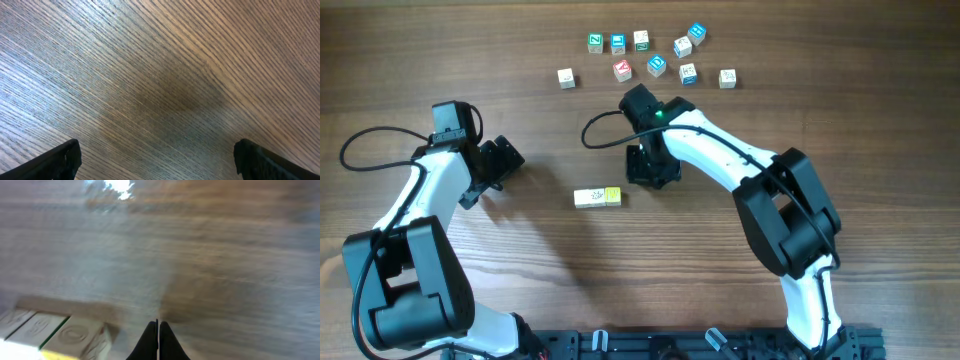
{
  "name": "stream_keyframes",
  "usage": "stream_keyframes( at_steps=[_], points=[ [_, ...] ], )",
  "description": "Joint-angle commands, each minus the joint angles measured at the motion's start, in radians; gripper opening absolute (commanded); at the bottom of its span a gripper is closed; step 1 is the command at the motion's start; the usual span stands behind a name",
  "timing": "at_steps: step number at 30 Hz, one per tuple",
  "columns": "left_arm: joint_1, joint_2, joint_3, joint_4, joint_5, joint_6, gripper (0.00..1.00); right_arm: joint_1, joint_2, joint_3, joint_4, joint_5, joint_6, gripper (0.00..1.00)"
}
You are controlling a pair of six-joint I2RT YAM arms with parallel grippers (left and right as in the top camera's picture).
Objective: Form a horizontal line
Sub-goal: 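Lift the right gripper and reach back toward the cluster, then lower the right gripper and grasp the red-edged fish block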
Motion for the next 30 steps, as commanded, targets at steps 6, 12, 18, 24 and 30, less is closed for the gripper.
stream_keyframes(
  at_steps=[6, 12, 18, 24, 30],
  points=[
    [0.002, 0.006, 0.010, 0.000, -0.003, 0.012, 1.00, 0.014, -0.012, 0.000, 0.043, -0.172, -0.011, 0.04],
    [0.002, 0.006, 0.010, 0.000, -0.003, 0.012, 1.00, 0.029, -0.012, 0.000, 0.068, -0.193, -0.010, 0.04],
    [0.002, 0.006, 0.010, 0.000, -0.003, 0.012, 1.00, 0.030, -0.012, 0.000, 0.058, -0.142, -0.013, 0.04],
    [0.002, 0.006, 0.010, 0.000, -0.003, 0.012, 1.00, -0.074, -0.013, 0.400, -0.249, 0.068, -0.158, 0.17],
    [0.002, 0.006, 0.010, 0.000, -0.002, 0.012, 1.00, -0.100, -0.009, 0.582, -0.149, 0.266, -0.253, 0.97]
  ],
)
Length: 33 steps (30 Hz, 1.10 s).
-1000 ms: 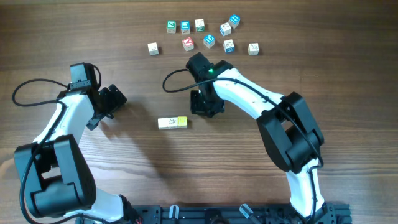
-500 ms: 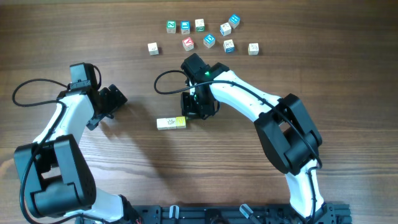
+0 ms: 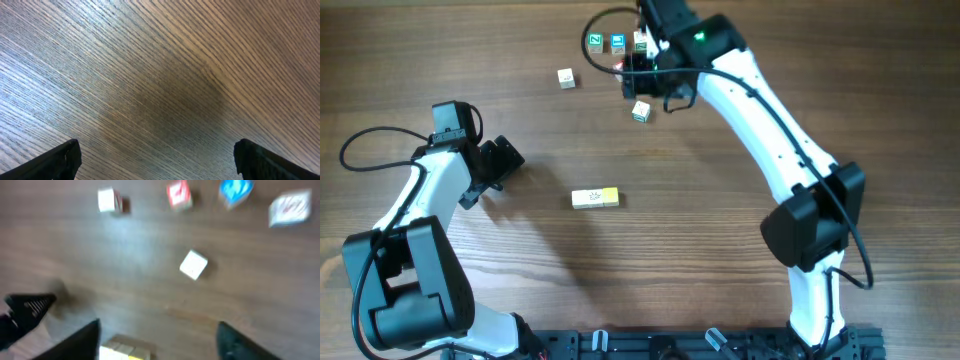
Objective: Form a horizontal line
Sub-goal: 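Lower the right gripper and grasp the red-edged fish block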
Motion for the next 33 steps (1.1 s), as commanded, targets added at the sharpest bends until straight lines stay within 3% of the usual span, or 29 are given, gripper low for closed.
stream_keyframes(
  at_steps=[1, 7, 13, 18, 20, 24, 28, 30, 33],
  points=[
    [0.002, 0.006, 0.010, 0.000, -0.003, 0.012, 1.00, 0.011, 0.008, -0.032, 0.076, 0.127, -0.043, 1.00],
    [0.002, 0.006, 0.010, 0.000, -0.003, 0.012, 1.00, 0.011, 0.053, -0.192, 0.265, 0.155, 0.087, 1.00],
    [0.002, 0.006, 0.010, 0.000, -0.003, 0.012, 1.00, 0.011, 0.115, -0.294, 0.418, 0.156, 0.090, 0.98],
    [0.002, 0.006, 0.010, 0.000, -0.003, 0.012, 1.00, 0.011, 0.182, -0.299, 0.438, 0.183, 0.098, 0.98],
    [0.002, 0.006, 0.010, 0.000, -0.003, 0.012, 1.00, 0.010, 0.185, -0.299, 0.438, 0.185, 0.098, 0.94],
    [0.002, 0.006, 0.010, 0.000, -0.003, 0.012, 1.00, 0.010, 0.185, -0.299, 0.432, 0.185, 0.098, 0.72],
    [0.002, 0.006, 0.010, 0.000, -0.003, 0.012, 1.00, 0.010, 0.185, -0.299, 0.426, 0.185, 0.117, 0.59],
    [0.002, 0.006, 0.010, 0.000, -0.003, 0.012, 1.00, 0.010, 0.185, -0.299, 0.401, 0.185, 0.172, 0.65],
    [0.002, 0.006, 0.010, 0.000, -0.003, 0.012, 1.00, 0.010, 0.188, -0.311, 0.382, 0.185, 0.226, 0.67]
  ],
)
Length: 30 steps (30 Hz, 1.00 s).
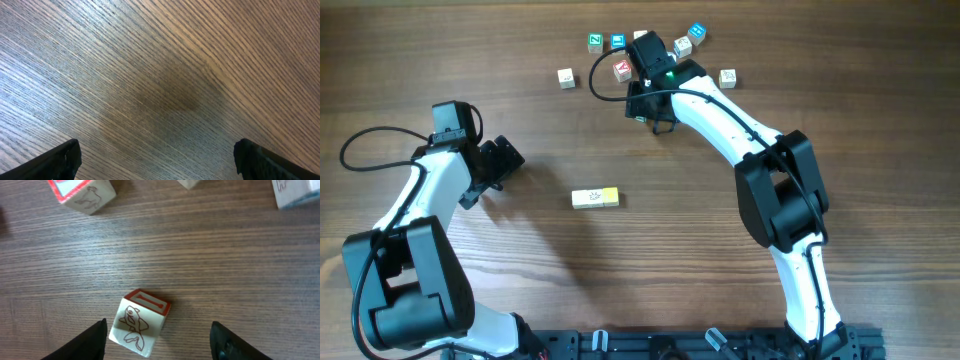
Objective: Form a horizontal line
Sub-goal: 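Lower the right gripper and grasp the red-edged fish block, then carry the fish block to the right end of the row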
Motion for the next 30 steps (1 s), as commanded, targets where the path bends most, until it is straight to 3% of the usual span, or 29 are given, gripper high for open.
stream_keyframes(
  at_steps=[1, 4, 5, 6, 11, 16, 22, 23, 25, 30],
  points=[
    [0.002, 0.006, 0.010, 0.000, -0.003, 0.012, 1.00, 0.002, 0.025, -0.017, 0.000, 0.018, 0.048, 0.67],
    [0.002, 0.006, 0.010, 0.000, -0.003, 0.012, 1.00, 0.002, 0.049, -0.017, 0.011, 0.018, 0.070, 0.61],
    [0.002, 0.006, 0.010, 0.000, -0.003, 0.012, 1.00, 0.002, 0.050, -0.017, 0.011, 0.018, 0.069, 0.49],
    [0.002, 0.006, 0.010, 0.000, -0.003, 0.012, 1.00, 0.002, 0.050, -0.016, 0.013, 0.018, 0.069, 0.47],
    [0.002, 0.006, 0.010, 0.000, -0.003, 0.012, 1.00, 0.002, 0.050, -0.016, 0.023, 0.008, 0.066, 0.44],
    [0.002, 0.006, 0.010, 0.000, -0.003, 0.012, 1.00, 0.002, 0.050, -0.016, 0.062, -0.005, 0.066, 0.61],
    [0.002, 0.006, 0.010, 0.000, -0.003, 0.012, 1.00, 0.008, 0.050, -0.016, 0.063, -0.066, 0.066, 0.62],
    [0.002, 0.006, 0.010, 0.000, -0.003, 0.012, 1.00, 0.008, 0.050, -0.016, 0.063, -0.065, 0.067, 0.60],
    [0.002, 0.006, 0.010, 0.000, -0.003, 0.012, 1.00, 0.008, 0.050, -0.016, 0.063, -0.065, 0.066, 0.35],
    [0.002, 0.006, 0.010, 0.000, -0.003, 0.011, 1.00, 0.007, 0.050, -0.016, 0.011, 0.027, 0.064, 0.34]
  ],
)
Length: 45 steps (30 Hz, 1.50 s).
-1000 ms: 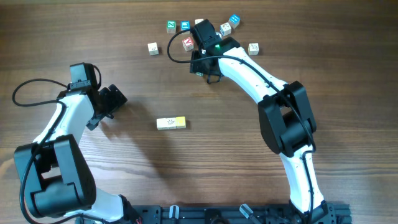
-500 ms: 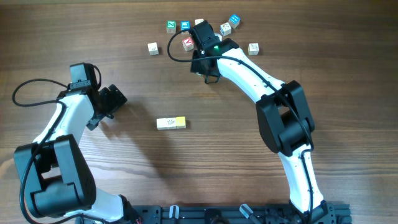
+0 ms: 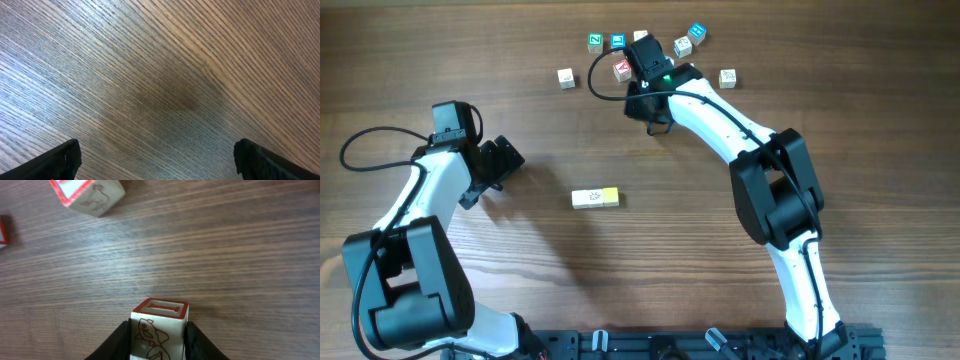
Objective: Form a horizontal line
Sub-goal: 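Carry the fish block to the right end of the row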
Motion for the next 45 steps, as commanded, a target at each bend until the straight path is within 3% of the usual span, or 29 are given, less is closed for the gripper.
stream_keyframes(
  at_steps=[1, 2, 4, 6, 8, 12, 16, 21, 29, 40, 43, 45],
  points=[
    [0.002, 0.006, 0.010, 0.000, -0.003, 0.012, 1.00, 0.004, 0.022, -0.010, -0.050, 0.109, -0.036, 0.35],
    [0.002, 0.006, 0.010, 0.000, -0.003, 0.012, 1.00, 0.004, 0.022, -0.010, -0.037, 0.112, -0.089, 0.44],
    [0.002, 0.006, 0.010, 0.000, -0.003, 0.012, 1.00, 0.004, 0.022, -0.010, -0.024, 0.109, -0.151, 0.47],
    [0.002, 0.006, 0.010, 0.000, -0.003, 0.012, 1.00, 0.004, 0.021, -0.009, -0.027, 0.108, -0.154, 0.33],
    [0.002, 0.006, 0.010, 0.000, -0.003, 0.012, 1.00, 0.001, -0.005, 0.005, -0.042, 0.105, -0.157, 0.26],
    [0.002, 0.006, 0.010, 0.000, -0.003, 0.012, 1.00, 0.001, -0.132, 0.005, -0.097, 0.104, -0.158, 0.27],
    [0.002, 0.006, 0.010, 0.000, -0.003, 0.012, 1.00, 0.001, -0.316, 0.005, -0.338, -0.048, -0.158, 0.25],
    [0.002, 0.006, 0.010, 0.000, -0.003, 0.012, 1.00, 0.031, -0.348, -0.040, -0.518, -0.140, -0.153, 0.22],
    [0.002, 0.006, 0.010, 0.000, -0.003, 0.012, 1.00, 0.152, -0.347, -0.318, -0.328, -0.140, -0.066, 0.23],
    [0.002, 0.006, 0.010, 0.000, -0.003, 0.012, 1.00, 0.183, -0.347, -0.454, -0.107, -0.136, -0.015, 0.23],
    [0.002, 0.006, 0.010, 0.000, -0.003, 0.012, 1.00, 0.183, -0.347, -0.495, -0.064, -0.132, 0.008, 0.25],
    [0.002, 0.006, 0.010, 0.000, -0.003, 0.012, 1.00, 0.183, -0.347, -0.496, -0.051, -0.133, 0.008, 0.33]
  ],
)
